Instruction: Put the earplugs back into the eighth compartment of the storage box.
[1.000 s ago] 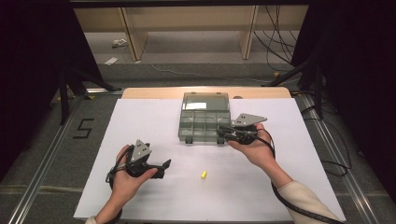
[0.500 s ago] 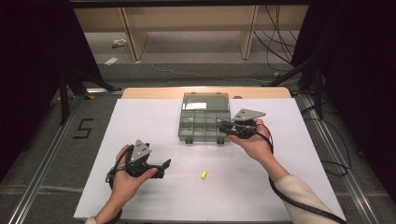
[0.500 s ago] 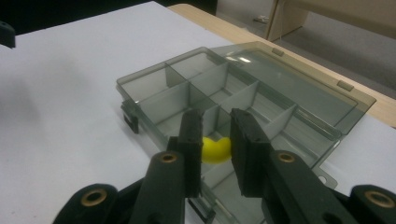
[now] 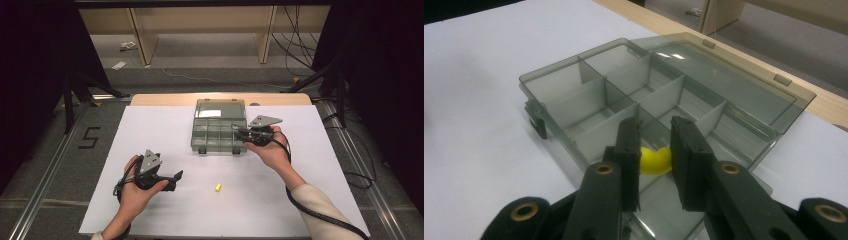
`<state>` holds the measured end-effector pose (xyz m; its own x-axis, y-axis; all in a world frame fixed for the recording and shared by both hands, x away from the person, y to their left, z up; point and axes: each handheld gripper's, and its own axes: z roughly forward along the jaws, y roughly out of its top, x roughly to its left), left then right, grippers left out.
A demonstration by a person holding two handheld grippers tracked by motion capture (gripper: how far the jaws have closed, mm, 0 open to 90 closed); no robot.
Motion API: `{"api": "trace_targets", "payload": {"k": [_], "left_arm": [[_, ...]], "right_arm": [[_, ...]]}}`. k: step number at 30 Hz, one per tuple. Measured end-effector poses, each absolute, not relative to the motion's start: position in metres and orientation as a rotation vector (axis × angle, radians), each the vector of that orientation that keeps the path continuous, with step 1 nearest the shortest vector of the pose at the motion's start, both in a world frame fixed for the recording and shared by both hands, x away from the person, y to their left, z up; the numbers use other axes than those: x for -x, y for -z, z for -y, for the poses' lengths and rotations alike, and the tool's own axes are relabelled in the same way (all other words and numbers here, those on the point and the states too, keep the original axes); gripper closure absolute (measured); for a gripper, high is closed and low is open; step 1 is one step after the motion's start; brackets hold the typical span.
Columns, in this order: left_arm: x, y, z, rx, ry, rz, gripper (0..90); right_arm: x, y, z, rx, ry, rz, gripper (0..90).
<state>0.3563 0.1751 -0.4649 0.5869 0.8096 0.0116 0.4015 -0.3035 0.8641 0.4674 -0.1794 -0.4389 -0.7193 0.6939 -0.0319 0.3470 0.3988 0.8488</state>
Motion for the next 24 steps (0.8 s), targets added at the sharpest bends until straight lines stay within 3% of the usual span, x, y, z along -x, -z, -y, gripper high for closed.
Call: {"api": "trace_targets", "payload": {"k": [24], "left_arm": [[-0.357,0.465,-0.176,-1.919,-0.574,-0.971,0.5]], "right_arm": [[-0.477,0.456,0.18,-0.928,-1.169,-2.305,70.2]]}}
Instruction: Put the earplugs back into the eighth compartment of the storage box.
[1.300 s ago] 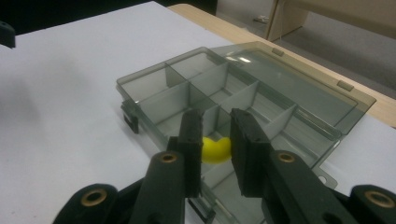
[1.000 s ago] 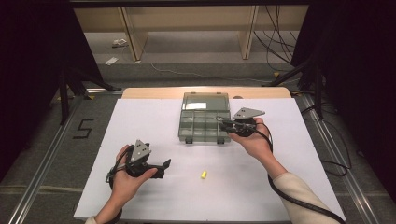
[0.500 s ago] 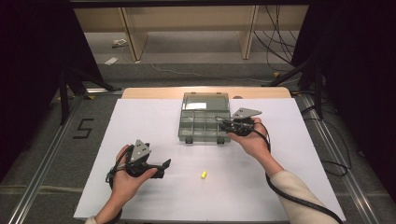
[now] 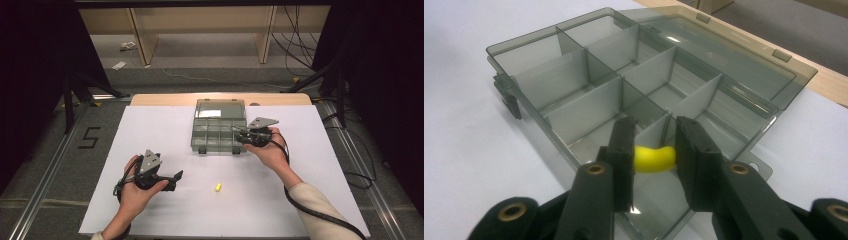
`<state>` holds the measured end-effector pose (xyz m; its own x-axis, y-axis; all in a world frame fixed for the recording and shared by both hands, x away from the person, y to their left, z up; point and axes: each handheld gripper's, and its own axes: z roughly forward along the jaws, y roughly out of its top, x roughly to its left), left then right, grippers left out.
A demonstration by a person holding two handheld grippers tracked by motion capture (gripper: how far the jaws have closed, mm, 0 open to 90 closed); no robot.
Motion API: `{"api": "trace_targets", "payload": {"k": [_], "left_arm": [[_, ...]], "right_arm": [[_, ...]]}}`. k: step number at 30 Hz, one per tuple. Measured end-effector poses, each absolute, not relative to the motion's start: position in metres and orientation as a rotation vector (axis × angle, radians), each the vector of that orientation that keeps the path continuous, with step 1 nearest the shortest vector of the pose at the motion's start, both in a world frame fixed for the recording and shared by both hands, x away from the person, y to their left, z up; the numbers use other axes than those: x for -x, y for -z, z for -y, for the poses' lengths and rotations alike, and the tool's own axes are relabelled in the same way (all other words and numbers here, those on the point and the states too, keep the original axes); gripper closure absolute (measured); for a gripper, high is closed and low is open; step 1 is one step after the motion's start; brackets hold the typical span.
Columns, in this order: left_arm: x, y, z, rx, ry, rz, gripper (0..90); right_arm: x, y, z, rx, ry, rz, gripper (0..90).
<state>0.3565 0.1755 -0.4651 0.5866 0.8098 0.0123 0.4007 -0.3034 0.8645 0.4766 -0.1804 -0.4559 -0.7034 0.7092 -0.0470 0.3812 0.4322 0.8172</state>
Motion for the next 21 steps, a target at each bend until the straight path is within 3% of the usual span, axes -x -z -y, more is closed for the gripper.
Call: {"api": "trace_targets", "payload": {"k": [21], "left_arm": [[-0.3559,0.4645,-0.1752,-1.916,-0.576,-0.967,0.5]], "right_arm": [[-0.4707,0.4511,0.1819,-0.936,-1.233,-2.292,39.2]]}}
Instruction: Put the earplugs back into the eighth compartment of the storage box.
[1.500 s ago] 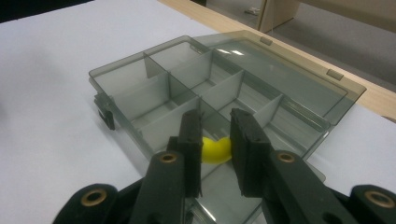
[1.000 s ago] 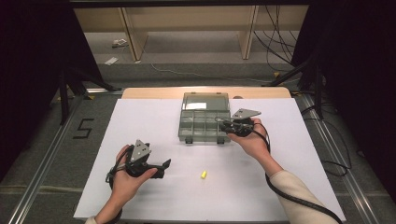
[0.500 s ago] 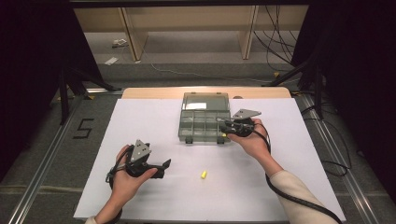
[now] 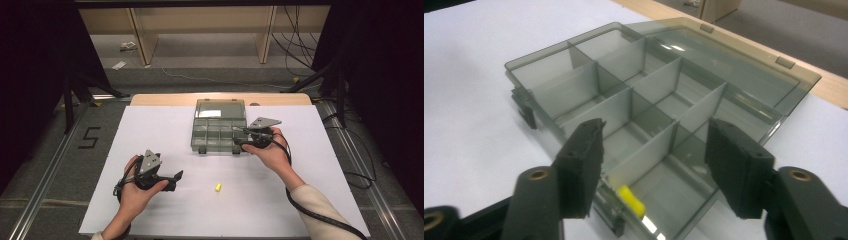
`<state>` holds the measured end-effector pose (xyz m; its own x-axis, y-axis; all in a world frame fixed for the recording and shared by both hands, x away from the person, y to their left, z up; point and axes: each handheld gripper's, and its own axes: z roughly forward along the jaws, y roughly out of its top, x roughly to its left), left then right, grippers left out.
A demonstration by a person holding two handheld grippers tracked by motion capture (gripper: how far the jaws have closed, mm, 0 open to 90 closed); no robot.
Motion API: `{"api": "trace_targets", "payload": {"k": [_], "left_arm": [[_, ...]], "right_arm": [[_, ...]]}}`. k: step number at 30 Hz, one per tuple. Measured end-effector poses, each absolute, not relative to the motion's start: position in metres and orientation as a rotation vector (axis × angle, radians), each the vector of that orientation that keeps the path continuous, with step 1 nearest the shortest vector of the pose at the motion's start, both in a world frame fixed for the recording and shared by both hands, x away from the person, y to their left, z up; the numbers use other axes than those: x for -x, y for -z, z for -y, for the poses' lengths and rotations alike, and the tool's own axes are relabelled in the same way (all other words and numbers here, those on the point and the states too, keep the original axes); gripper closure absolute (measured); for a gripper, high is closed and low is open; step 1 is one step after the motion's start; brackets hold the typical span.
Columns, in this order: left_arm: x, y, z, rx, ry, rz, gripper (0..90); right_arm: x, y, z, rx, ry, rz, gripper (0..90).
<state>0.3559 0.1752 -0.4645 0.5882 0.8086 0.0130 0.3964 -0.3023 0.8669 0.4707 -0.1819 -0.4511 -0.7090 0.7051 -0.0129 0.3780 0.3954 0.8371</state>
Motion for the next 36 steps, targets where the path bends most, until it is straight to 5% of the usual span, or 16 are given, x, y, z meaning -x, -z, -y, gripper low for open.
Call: {"api": "trace_targets", "payload": {"k": [18,36], "left_arm": [[-0.355,0.464,-0.175,-1.916,-0.578,-0.97,0.4],[-0.355,0.463,-0.175,-1.916,-0.576,-0.969,0.4]], "right_arm": [[-0.44,0.448,0.172,-0.862,-1.232,-2.353,18.8],[-0.407,0.457,0.157,-0.776,-1.25,-2.439,18.3]]}}
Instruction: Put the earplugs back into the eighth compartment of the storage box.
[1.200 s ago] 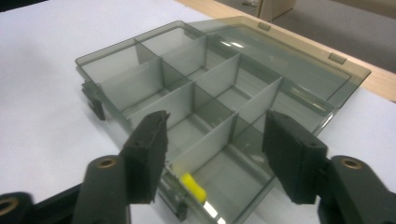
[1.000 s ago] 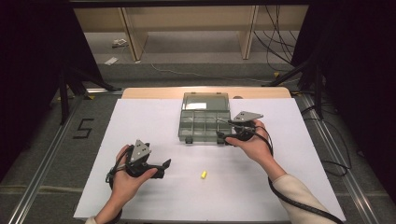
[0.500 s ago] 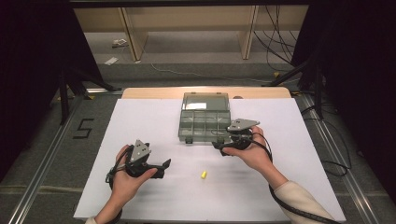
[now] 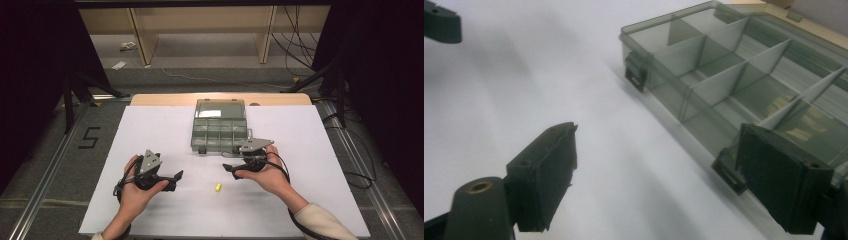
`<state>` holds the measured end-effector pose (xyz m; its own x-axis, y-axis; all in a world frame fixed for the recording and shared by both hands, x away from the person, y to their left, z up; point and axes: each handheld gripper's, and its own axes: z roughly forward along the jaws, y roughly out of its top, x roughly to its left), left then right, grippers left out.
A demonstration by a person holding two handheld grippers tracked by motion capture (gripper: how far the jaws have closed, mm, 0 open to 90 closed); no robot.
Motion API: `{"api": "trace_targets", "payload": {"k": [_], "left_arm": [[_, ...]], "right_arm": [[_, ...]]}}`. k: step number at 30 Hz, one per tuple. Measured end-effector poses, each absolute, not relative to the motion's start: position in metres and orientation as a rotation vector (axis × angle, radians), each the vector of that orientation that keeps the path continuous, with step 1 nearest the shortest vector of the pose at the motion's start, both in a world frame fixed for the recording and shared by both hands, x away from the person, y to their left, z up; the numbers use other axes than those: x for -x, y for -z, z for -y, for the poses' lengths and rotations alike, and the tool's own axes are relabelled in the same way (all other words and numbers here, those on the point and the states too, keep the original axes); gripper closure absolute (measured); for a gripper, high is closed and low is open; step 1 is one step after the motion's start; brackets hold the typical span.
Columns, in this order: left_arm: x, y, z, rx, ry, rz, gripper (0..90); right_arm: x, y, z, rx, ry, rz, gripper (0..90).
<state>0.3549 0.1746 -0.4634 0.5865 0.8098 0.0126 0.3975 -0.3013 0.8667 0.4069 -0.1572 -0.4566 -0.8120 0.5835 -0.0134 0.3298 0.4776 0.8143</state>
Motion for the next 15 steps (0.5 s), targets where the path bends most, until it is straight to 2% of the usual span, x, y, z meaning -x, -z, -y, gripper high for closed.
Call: {"api": "trace_targets", "payload": {"k": [15], "left_arm": [[-0.355,0.463,-0.173,-1.917,-0.576,-0.965,0.3]], "right_arm": [[-0.383,0.466,0.147,-0.714,-1.262,-2.511,19.2]]}}
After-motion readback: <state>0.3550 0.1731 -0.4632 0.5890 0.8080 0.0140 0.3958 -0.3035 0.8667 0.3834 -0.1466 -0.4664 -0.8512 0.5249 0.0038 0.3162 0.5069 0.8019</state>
